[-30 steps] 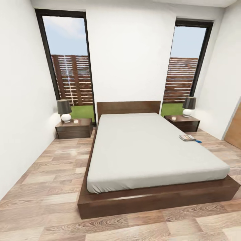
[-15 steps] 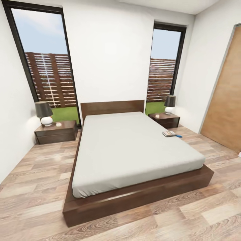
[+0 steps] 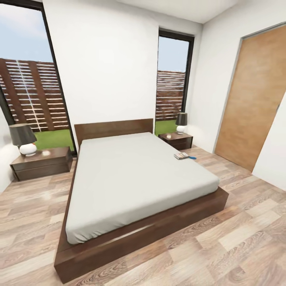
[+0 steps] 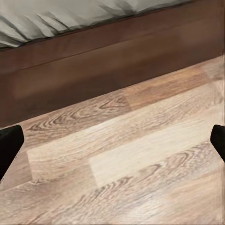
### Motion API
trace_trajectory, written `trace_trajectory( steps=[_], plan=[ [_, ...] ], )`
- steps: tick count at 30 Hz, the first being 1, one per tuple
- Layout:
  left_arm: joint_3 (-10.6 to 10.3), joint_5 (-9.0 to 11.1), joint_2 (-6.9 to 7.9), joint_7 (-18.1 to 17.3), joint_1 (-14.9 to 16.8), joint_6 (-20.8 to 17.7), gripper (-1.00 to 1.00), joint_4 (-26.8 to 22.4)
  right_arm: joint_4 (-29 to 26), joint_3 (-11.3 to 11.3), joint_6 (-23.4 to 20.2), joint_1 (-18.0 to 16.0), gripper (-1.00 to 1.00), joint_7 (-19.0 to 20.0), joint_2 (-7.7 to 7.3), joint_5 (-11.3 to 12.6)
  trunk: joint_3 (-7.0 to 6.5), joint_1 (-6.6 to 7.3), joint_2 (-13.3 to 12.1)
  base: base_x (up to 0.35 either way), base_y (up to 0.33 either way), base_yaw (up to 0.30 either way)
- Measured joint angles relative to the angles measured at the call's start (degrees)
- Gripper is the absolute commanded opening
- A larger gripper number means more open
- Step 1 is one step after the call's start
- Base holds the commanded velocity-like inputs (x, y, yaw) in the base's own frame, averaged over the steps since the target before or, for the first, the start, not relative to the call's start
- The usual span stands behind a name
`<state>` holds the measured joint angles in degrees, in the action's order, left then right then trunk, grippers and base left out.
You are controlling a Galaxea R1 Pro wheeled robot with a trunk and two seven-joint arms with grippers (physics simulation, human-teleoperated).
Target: In the bedroom, move the book from the bed onto either nightstand, and place the two sandals side by side next to the bed.
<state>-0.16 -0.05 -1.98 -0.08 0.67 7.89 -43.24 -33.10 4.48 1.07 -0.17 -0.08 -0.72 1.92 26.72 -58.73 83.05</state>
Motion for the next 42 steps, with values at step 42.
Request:
trace_trajectory(
  steps=[42],
  plan=[
    [-0.1, 3.4, -0.04, 0.0, -0.1, 5.0, 1.0, 8.1, 0.6, 2.2, 0.0, 0.0, 1.0, 0.1, 0.15, 2.6, -1.64, 0.0, 0.0, 0.0, 0.0, -0.289]
  ],
)
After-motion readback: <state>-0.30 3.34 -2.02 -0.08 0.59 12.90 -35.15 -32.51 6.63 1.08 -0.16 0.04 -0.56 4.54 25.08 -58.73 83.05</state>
